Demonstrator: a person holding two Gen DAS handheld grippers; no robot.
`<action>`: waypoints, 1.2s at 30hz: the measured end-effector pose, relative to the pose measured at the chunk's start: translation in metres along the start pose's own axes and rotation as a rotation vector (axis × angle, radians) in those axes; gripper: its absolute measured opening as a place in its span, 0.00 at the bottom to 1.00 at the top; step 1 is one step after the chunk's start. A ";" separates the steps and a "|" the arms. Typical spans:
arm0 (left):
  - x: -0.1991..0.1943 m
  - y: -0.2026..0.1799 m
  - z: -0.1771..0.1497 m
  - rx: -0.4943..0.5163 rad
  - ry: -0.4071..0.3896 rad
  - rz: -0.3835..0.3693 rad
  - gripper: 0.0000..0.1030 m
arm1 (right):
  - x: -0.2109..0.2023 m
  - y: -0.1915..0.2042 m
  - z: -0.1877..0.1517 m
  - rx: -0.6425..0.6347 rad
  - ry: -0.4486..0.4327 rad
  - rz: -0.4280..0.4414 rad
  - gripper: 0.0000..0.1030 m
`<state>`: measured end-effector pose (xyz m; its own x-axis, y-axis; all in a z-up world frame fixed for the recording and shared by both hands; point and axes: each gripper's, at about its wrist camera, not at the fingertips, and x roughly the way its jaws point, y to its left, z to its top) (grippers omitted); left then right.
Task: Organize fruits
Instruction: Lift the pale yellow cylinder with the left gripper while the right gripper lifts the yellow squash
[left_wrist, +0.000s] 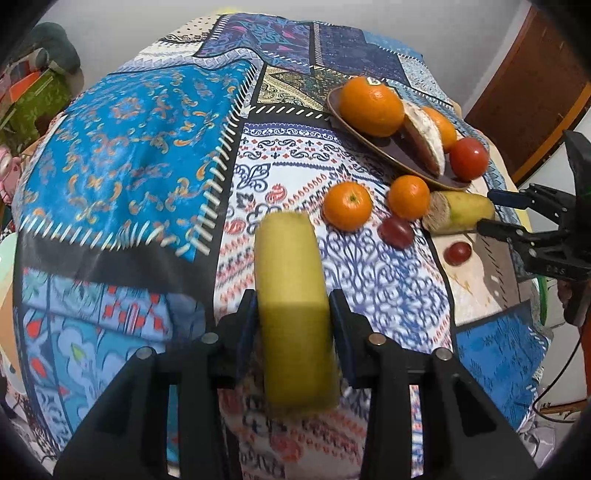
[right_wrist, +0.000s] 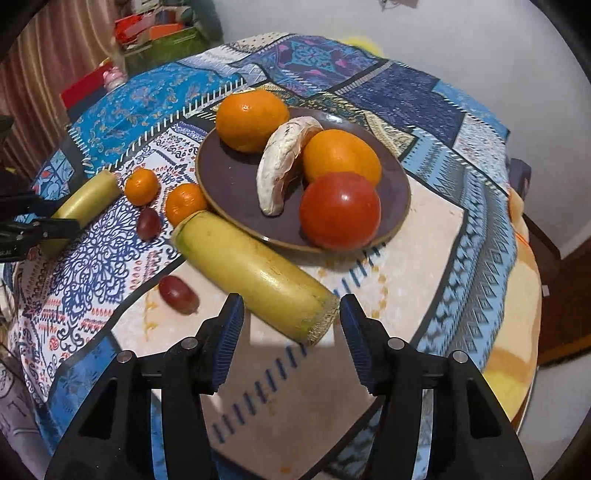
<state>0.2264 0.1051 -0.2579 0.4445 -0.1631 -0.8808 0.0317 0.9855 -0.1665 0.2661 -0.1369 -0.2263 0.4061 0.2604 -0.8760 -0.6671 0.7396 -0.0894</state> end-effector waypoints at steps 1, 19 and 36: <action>0.003 0.000 0.004 0.002 0.000 0.000 0.37 | 0.001 -0.001 0.002 -0.012 0.005 0.007 0.56; 0.008 0.004 0.006 -0.034 -0.036 -0.031 0.38 | 0.000 0.026 -0.010 -0.148 0.066 0.054 0.39; 0.005 0.004 -0.001 -0.029 -0.034 -0.042 0.37 | 0.000 0.042 0.004 -0.178 0.045 0.083 0.38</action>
<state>0.2283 0.1077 -0.2632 0.4736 -0.2020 -0.8573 0.0251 0.9761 -0.2161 0.2410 -0.1035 -0.2278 0.3190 0.2850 -0.9039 -0.7988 0.5942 -0.0946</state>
